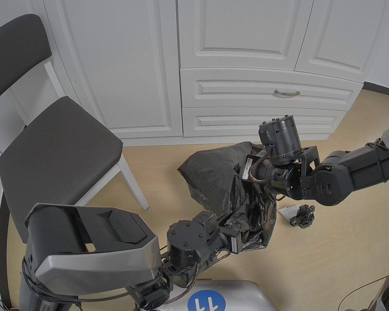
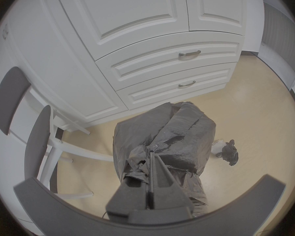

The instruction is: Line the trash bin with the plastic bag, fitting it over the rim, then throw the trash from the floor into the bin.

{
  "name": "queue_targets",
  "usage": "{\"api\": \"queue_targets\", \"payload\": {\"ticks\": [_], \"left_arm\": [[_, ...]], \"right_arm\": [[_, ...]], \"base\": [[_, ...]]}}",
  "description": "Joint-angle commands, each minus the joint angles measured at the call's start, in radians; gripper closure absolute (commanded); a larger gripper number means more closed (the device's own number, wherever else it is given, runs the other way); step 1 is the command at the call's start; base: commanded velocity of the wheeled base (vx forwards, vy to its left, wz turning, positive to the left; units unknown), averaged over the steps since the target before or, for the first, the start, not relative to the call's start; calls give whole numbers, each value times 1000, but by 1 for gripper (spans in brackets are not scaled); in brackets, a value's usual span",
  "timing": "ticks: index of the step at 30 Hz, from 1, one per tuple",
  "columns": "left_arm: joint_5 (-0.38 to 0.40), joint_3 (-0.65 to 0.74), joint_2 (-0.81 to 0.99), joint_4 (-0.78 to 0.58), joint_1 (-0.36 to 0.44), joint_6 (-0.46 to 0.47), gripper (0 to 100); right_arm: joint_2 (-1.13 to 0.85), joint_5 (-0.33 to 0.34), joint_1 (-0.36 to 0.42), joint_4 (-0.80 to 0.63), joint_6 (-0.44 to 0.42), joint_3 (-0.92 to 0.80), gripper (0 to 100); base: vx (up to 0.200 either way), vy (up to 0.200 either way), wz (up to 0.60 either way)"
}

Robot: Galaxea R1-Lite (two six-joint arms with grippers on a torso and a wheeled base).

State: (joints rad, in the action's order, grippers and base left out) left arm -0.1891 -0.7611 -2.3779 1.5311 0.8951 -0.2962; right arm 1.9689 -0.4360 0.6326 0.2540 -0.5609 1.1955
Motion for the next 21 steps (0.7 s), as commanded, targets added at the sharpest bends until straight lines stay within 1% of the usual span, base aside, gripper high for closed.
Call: {"api": "queue_targets", "payload": {"ticks": [1,8,12,18,21], "left_arm": [[-3,-24,-29,1,11,-24,0],[20,-3,-23,4,7,-41,0],[79,19,-15,4,8,-64,0],[79,-3,-14,4,13,-83,0],[74,-38,-14,4,10,-103,0]], "right_arm": [[4,5,-5,-2,-1,15,100],[7,5,-5,-2,1,15,100],[8,5,1,-2,1,13,100],[16,5,13,-2,-5,15,100],[24,5,41,-2,-14,18,100]], "base": [[0,0,0],[0,0,0],[0,0,0],[0,0,0],[0,0,0]]}}
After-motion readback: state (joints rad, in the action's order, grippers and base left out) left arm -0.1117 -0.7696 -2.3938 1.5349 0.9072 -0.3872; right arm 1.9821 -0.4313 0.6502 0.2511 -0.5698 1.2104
